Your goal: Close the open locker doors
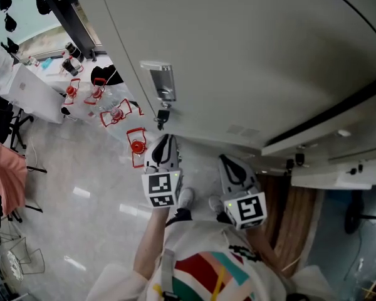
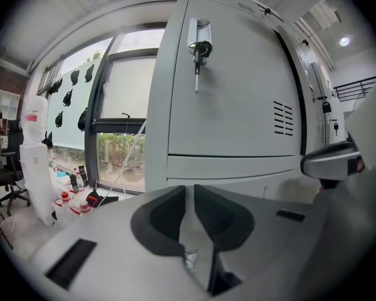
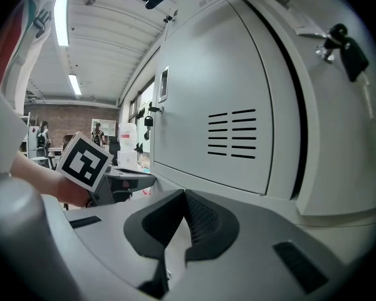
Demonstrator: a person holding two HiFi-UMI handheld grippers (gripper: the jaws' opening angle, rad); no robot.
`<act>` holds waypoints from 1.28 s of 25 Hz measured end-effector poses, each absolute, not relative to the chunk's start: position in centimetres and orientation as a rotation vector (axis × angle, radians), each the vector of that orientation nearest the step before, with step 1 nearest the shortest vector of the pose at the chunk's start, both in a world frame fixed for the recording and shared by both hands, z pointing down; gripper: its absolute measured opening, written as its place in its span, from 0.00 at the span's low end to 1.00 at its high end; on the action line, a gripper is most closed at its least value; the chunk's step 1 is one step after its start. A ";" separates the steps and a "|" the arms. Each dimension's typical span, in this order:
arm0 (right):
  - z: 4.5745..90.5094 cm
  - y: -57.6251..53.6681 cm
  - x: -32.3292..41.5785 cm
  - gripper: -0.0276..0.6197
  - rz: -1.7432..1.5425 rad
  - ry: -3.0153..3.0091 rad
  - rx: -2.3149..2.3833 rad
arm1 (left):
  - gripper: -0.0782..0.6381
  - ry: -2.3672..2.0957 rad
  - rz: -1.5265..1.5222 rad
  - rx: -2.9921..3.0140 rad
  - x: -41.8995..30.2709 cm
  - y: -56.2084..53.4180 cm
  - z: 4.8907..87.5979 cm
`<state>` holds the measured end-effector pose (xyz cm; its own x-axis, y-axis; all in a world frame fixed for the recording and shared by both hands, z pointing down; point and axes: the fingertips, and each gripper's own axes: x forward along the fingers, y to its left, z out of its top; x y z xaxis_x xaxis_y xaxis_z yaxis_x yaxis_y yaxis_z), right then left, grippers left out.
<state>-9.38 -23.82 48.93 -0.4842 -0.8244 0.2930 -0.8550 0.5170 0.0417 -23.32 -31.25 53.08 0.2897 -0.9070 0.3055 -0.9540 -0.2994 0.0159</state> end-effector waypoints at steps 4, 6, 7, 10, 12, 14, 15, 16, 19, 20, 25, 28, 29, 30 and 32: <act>48.8 -23.5 -8.6 0.05 0.157 -2.467 1.446 | 0.17 -1.722 0.373 2.377 -23.2 -31.7 53.1; 48.8 -23.3 -8.4 0.05 0.161 -2.455 1.457 | 0.17 -1.719 0.383 2.386 -23.2 -32.0 53.1; 48.8 -23.2 -8.2 0.05 0.165 -2.449 1.464 | 0.17 -1.718 0.386 2.390 -23.2 -32.1 53.0; 48.9 -23.0 -7.7 0.05 0.174 -2.433 1.484 | 0.17 -1.717 0.391 2.396 -23.1 -32.6 53.0; 48.9 -22.9 -7.3 0.05 0.176 -2.424 1.499 | 0.17 -1.716 0.390 2.397 -23.1 -32.6 53.0; 48.8 -22.8 -7.0 0.05 0.178 -2.416 1.513 | 0.17 -1.715 0.390 2.396 -23.1 -32.6 53.1; 48.8 -22.8 -6.9 0.05 0.177 -2.414 1.517 | 0.17 -1.714 0.390 2.396 -23.0 -32.6 53.1; 48.8 -22.8 -6.8 0.05 0.176 -2.413 1.520 | 0.17 -1.714 0.390 2.395 -23.0 -32.7 53.1; 48.8 -22.7 -6.6 0.05 0.179 -2.413 1.524 | 0.17 -1.719 0.394 2.390 -23.1 -32.6 53.2; 48.8 -22.7 -6.6 0.05 0.180 -2.414 1.523 | 0.17 -1.722 0.394 2.389 -23.1 -32.6 53.2; 48.4 -23.0 -6.9 0.05 0.157 -2.444 1.498 | 0.17 -1.742 0.386 2.396 -23.0 -32.4 52.4; 47.9 -23.5 -7.5 0.05 0.125 -2.480 1.469 | 0.17 -1.753 0.357 2.409 -22.9 -31.9 51.1; 47.6 -23.7 -7.7 0.05 0.111 -2.494 1.458 | 0.17 -1.754 0.343 2.417 -22.8 -31.7 50.6; 47.3 -24.0 -8.0 0.05 0.096 -2.509 1.446 | 0.17 -1.756 0.326 2.426 -22.8 -31.5 50.0; 46.7 -24.5 -8.6 0.05 0.063 -2.542 1.420 | 0.17 -1.768 0.280 2.438 -22.9 -30.9 48.5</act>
